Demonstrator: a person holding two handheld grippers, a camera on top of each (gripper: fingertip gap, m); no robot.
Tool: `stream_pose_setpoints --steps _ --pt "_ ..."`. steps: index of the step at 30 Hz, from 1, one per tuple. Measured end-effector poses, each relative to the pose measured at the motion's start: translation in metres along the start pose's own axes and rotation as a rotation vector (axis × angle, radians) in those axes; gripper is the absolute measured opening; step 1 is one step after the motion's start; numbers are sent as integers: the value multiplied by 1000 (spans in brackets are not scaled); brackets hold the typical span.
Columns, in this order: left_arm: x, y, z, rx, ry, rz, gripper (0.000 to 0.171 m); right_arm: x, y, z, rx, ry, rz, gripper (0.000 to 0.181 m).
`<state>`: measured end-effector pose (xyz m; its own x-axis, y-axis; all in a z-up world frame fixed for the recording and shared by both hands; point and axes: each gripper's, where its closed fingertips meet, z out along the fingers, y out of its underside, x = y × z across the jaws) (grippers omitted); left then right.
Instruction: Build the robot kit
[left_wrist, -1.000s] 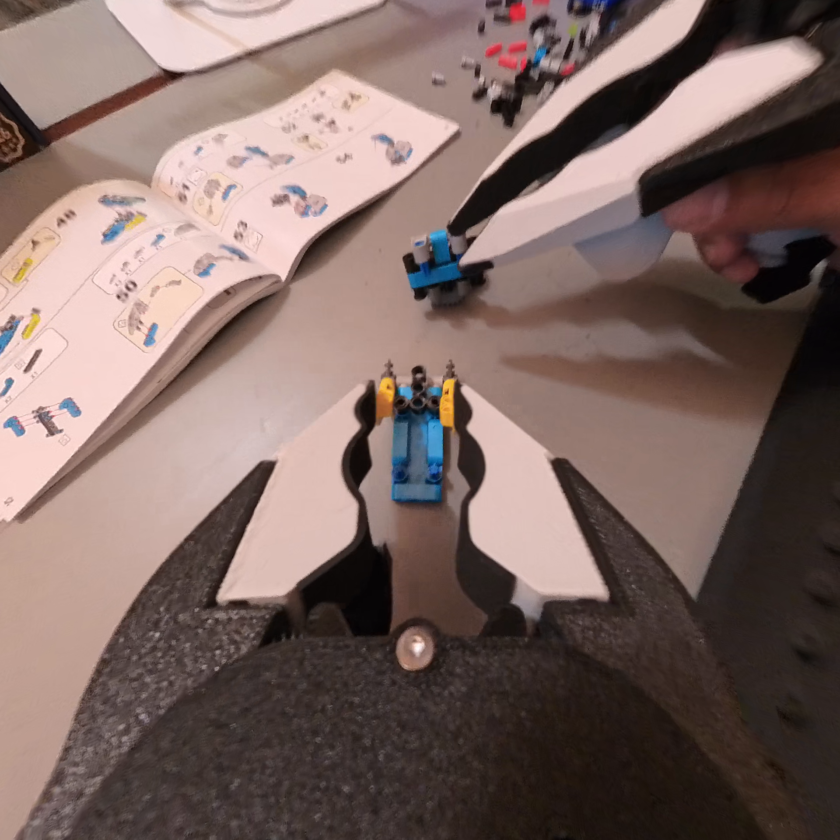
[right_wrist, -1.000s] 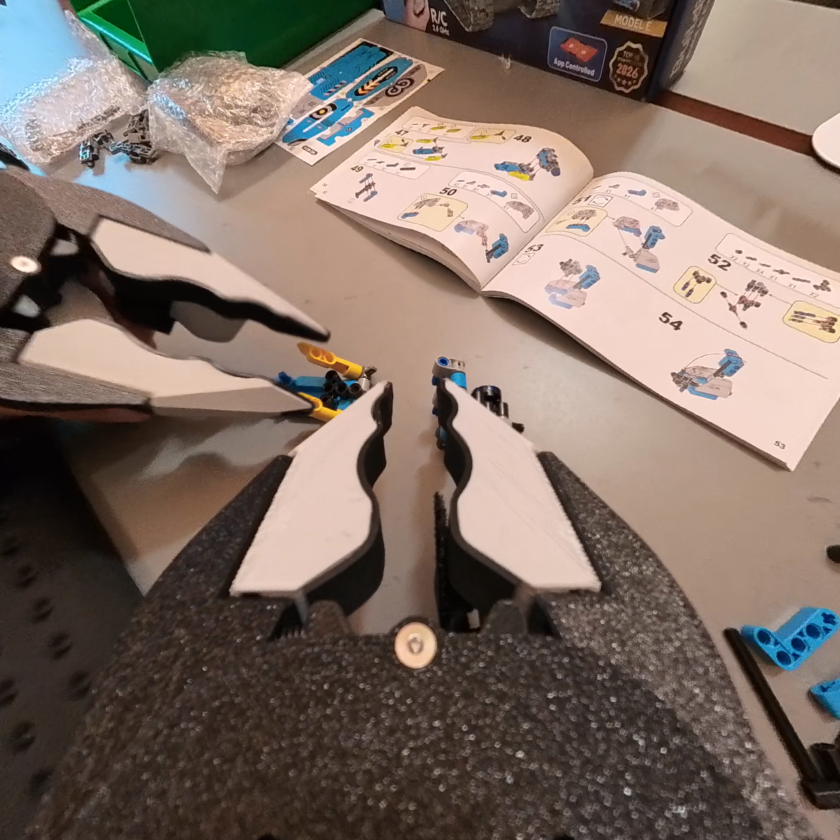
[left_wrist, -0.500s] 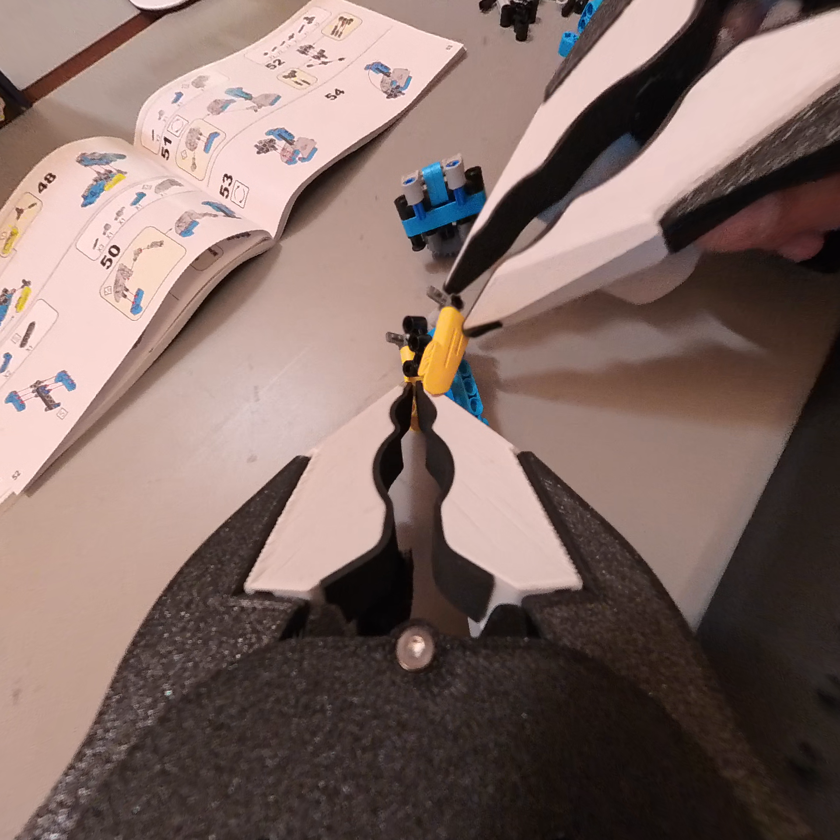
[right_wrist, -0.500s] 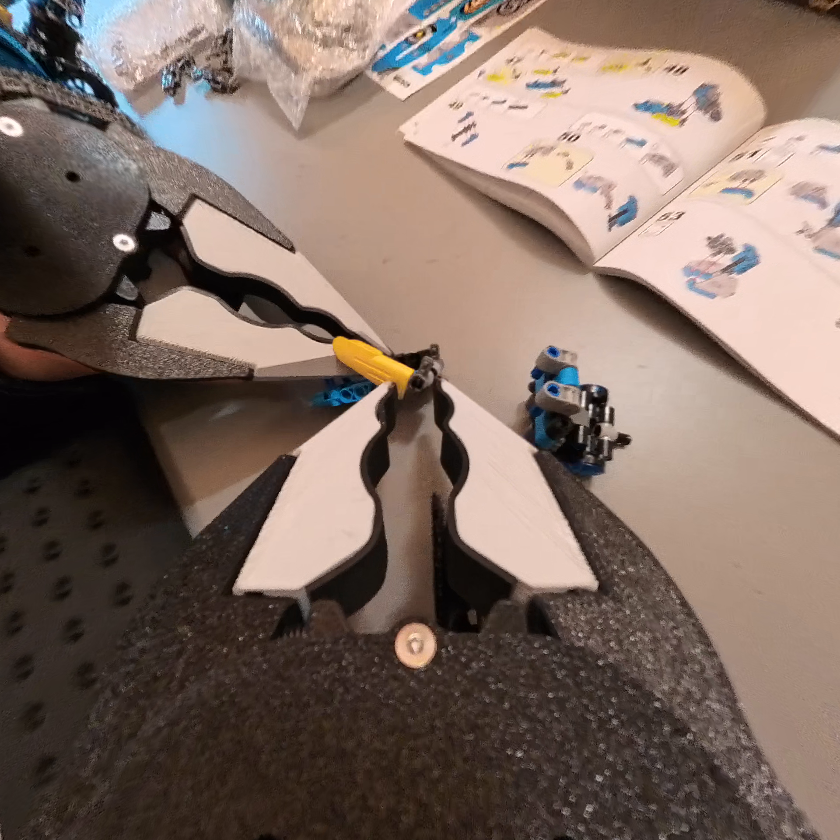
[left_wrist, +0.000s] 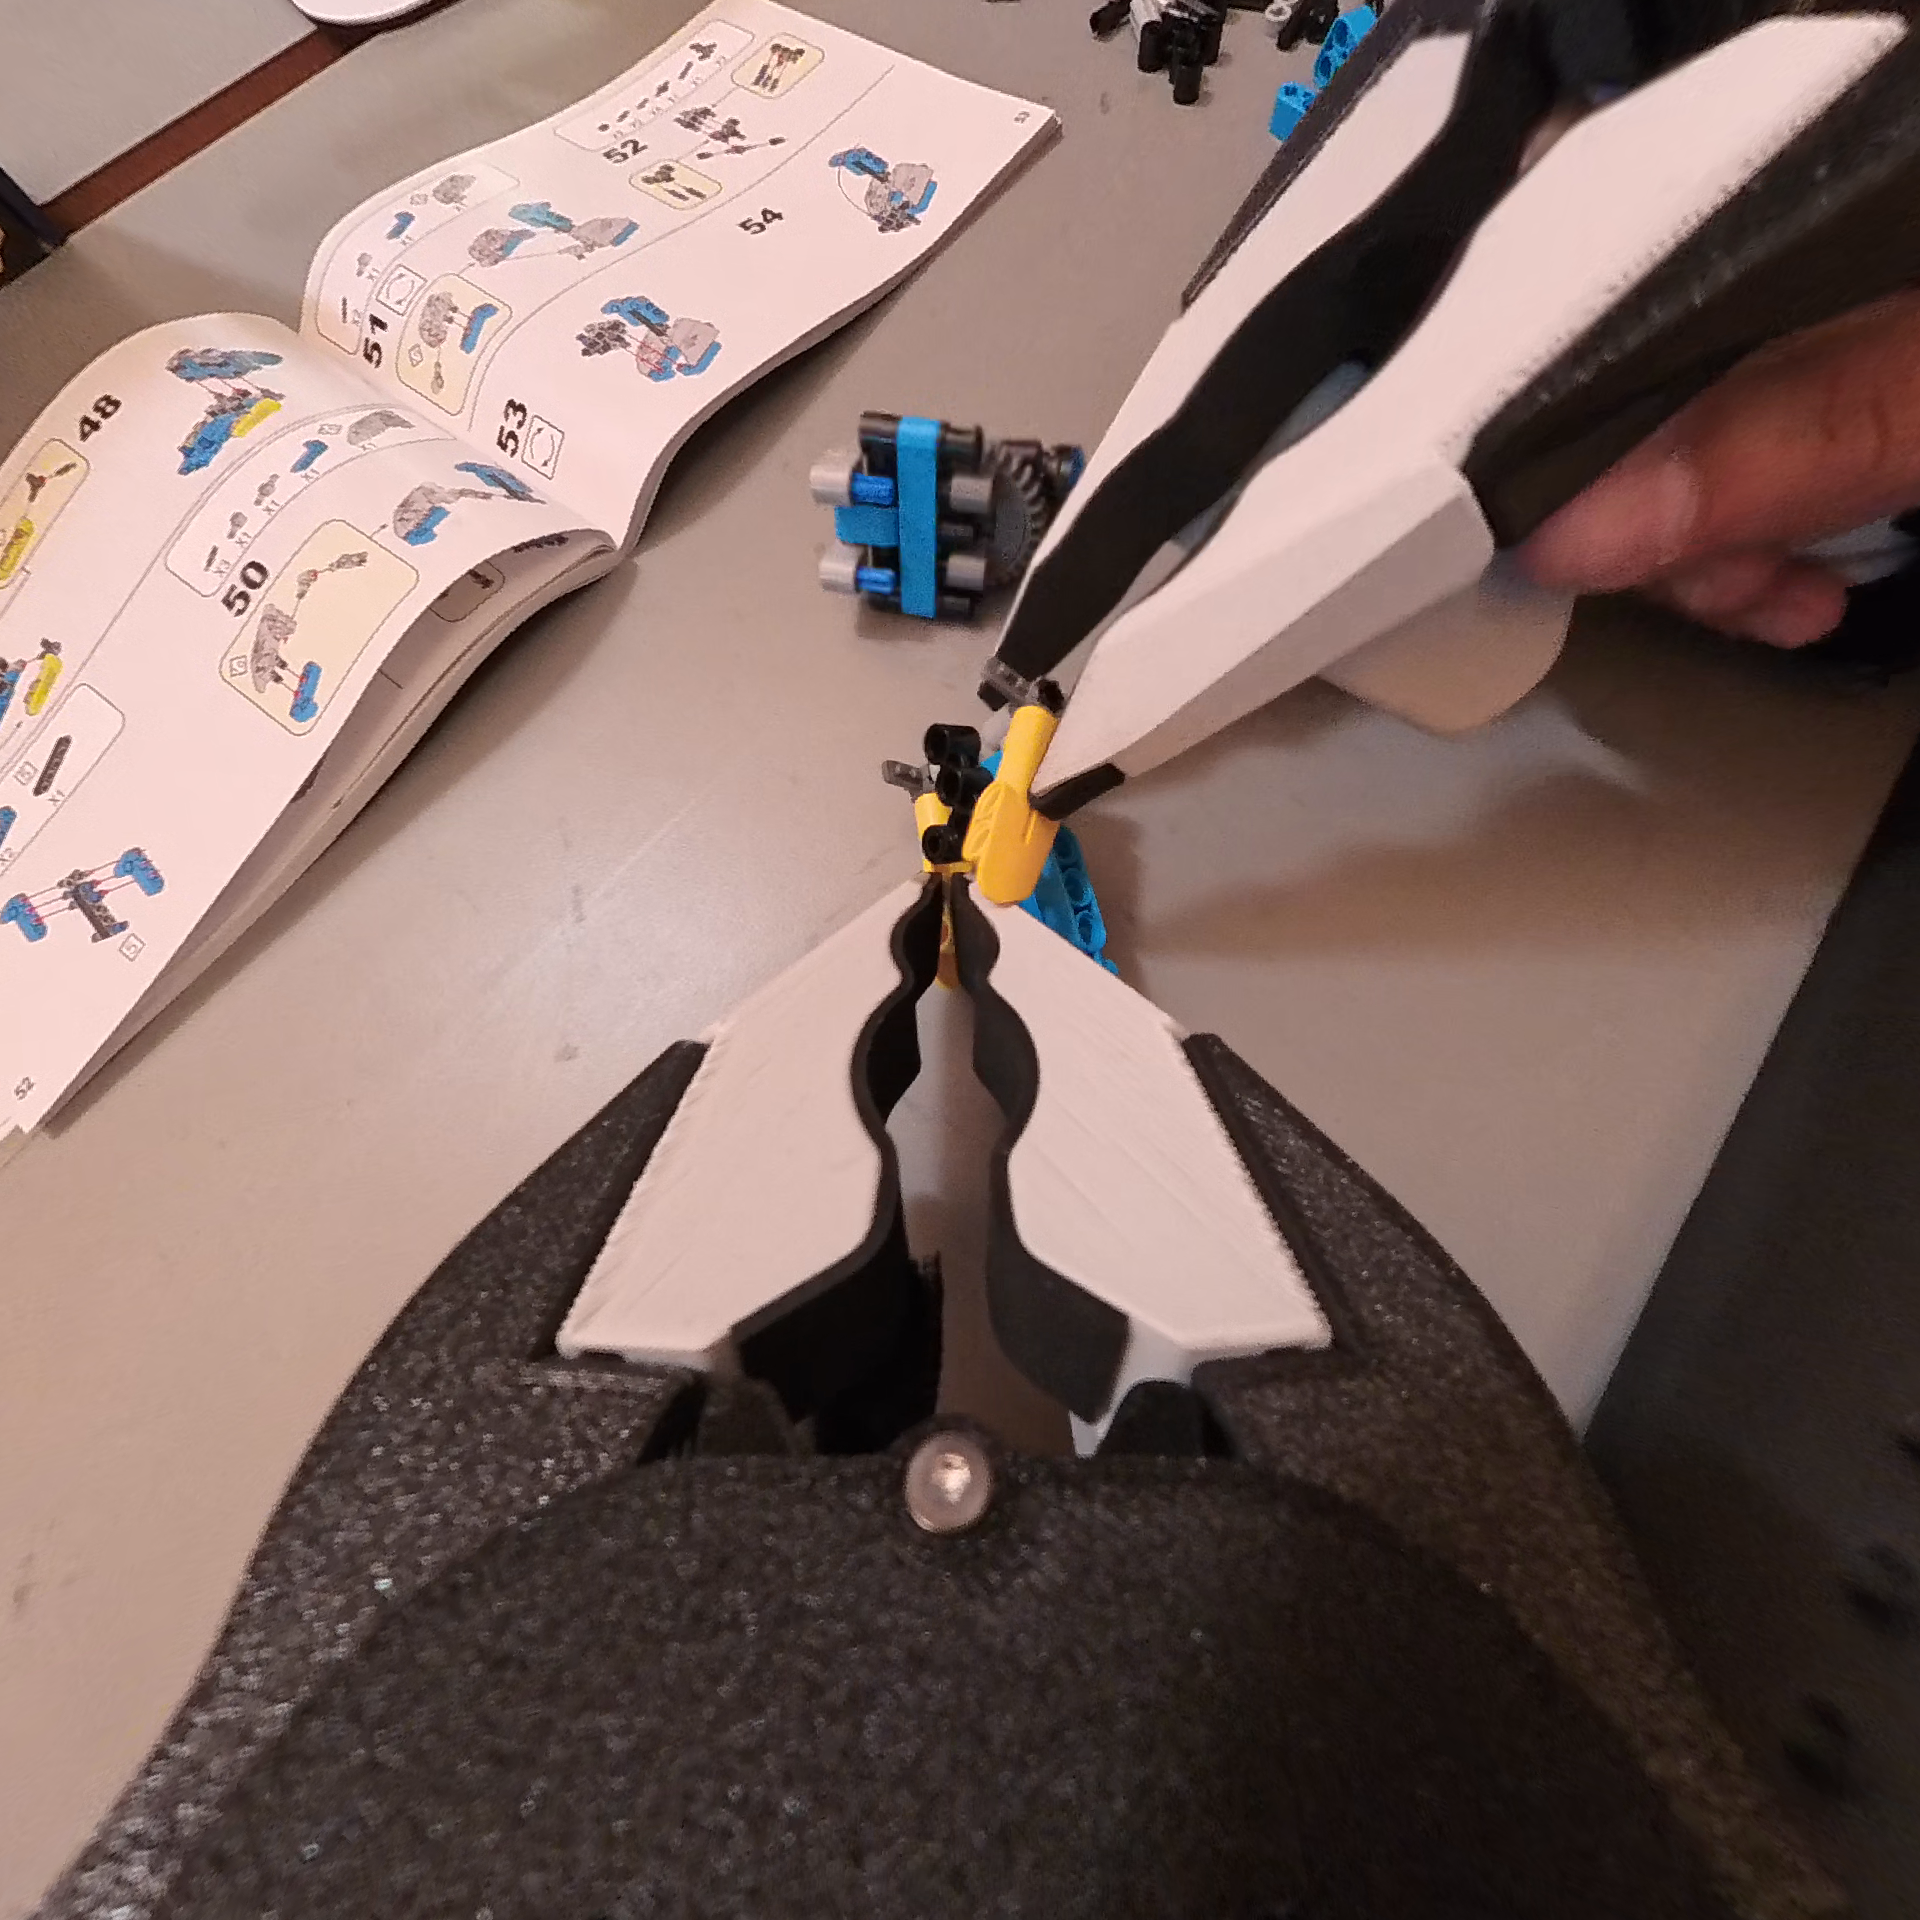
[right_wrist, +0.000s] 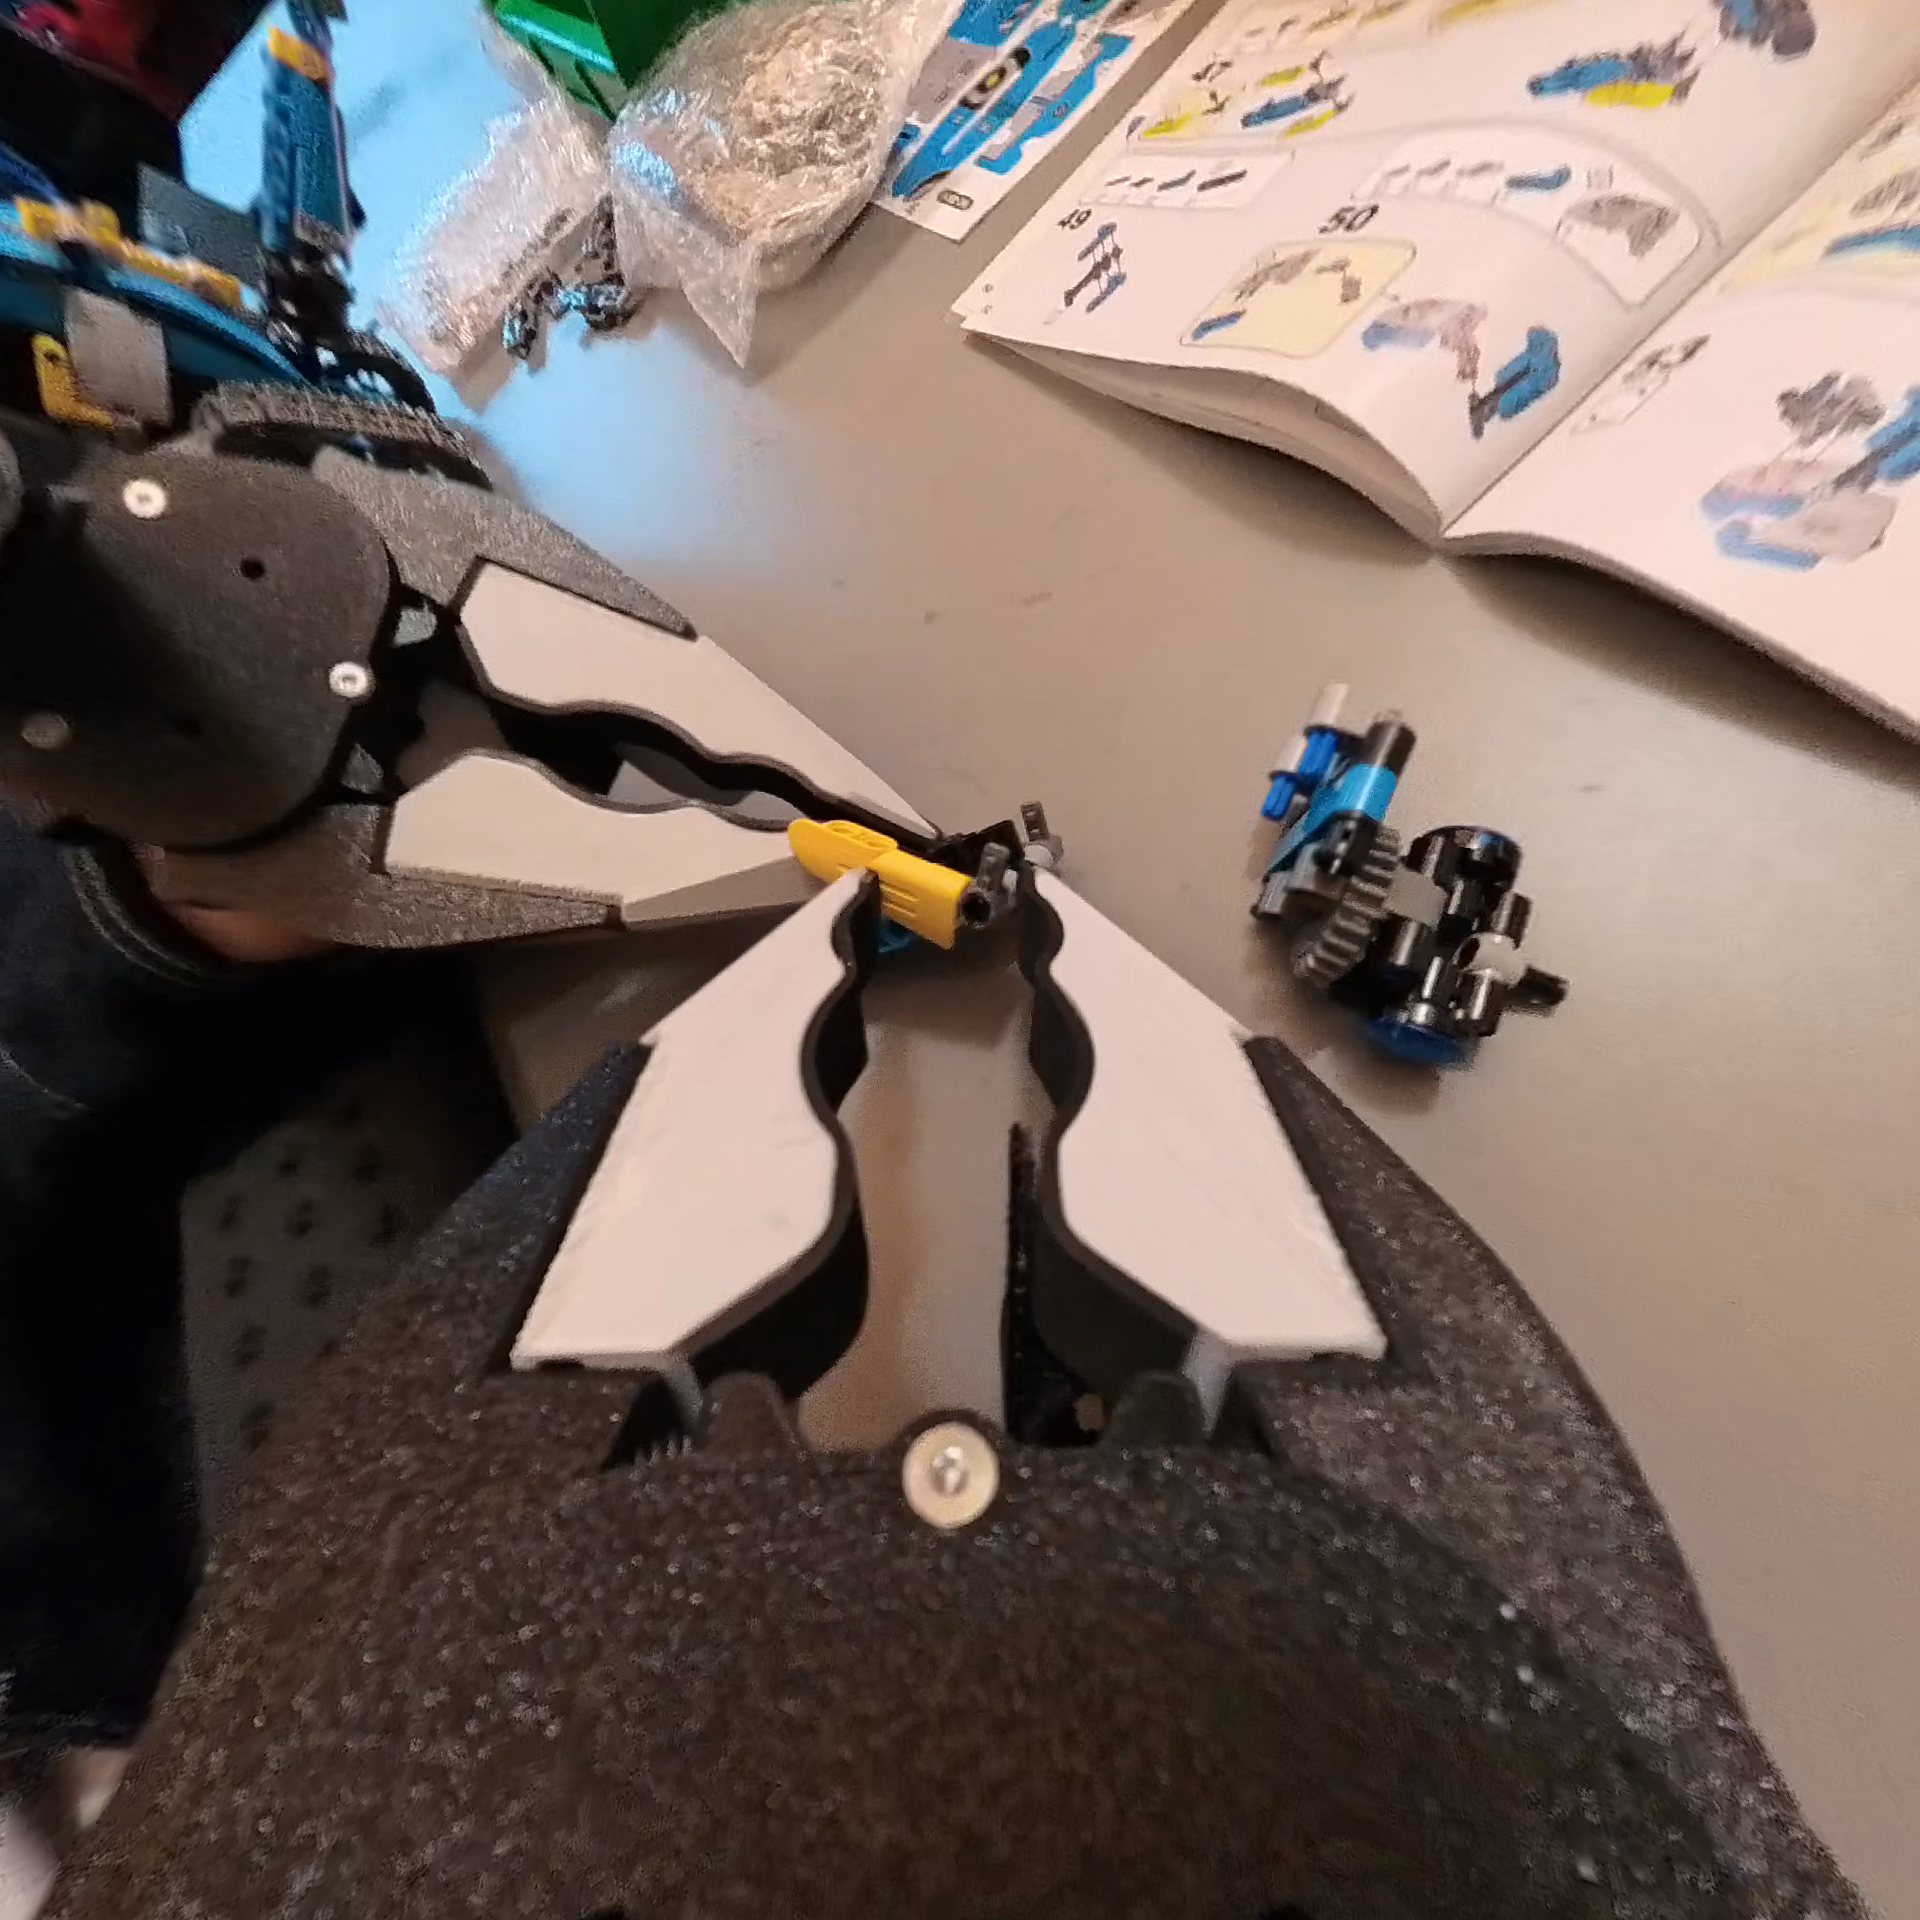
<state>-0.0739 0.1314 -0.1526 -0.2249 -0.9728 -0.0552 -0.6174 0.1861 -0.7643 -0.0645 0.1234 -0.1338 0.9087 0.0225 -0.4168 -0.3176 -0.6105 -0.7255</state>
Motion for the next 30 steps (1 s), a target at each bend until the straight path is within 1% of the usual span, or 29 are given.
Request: stream_pose_setpoints --steps 1,3,5,7,9,11,13,15,17,19,21,22,24,25,26,28,29,30 --pt "0 0 0 2 6 -9 2 0 1 -1 1 8 -24 25" --pt "-3 -1 -2 11 12 -52 9 0 4 -2 -10 5 -47 24" --pt "-6 -2 -5 31 39 -118 17 1 12 -4 -49 16 -100 16" --pt "-11 -6 -10 67 81 -207 20 9 17 -5 -72 90 -243 8" --pt "-13 -10 -15 103 147 -295 28 6 17 -4 -70 105 -397 7" --pt "-12 -12 -16 117 195 -351 30 8 22 -1 -99 136 -457 6" --pt "-9 -14 -17 124 208 -335 30 9 26 1 -123 145 -477 5" --pt "-7 -10 -13 96 184 -286 31 7 27 2 -133 156 -526 4" --pt "-2 -5 -7 51 160 -230 41 5 30 4 -150 157 -557 4" --pt "1 -1 -1 14 144 -182 45 5 27 3 -141 169 -570 4" --pt "5 2 1 -10 158 -171 43 5 29 4 -154 161 -560 4" --pt "7 6 3 -36 172 -168 37 7 31 5 -160 161 -546 5" --pt "9 7 3 -40 177 -145 25 12 29 2 -155 184 -517 11" --pt "10 8 2 -41 183 -146 25 15 25 -1 -135 193 -505 12" --pt "10 8 2 -41 188 -153 24 13 21 -4 -110 175 -488 15" --pt "13 7 0 -38 231 -182 19 4 19 -6 -76 82 -442 25" --pt "16 3 -3 -17 271 -217 16 -1 21 -5 -80 35 -421 34" --pt "18 -5 -8 34 316 -270 16 -4 21 -5 -88 13 -400 37"
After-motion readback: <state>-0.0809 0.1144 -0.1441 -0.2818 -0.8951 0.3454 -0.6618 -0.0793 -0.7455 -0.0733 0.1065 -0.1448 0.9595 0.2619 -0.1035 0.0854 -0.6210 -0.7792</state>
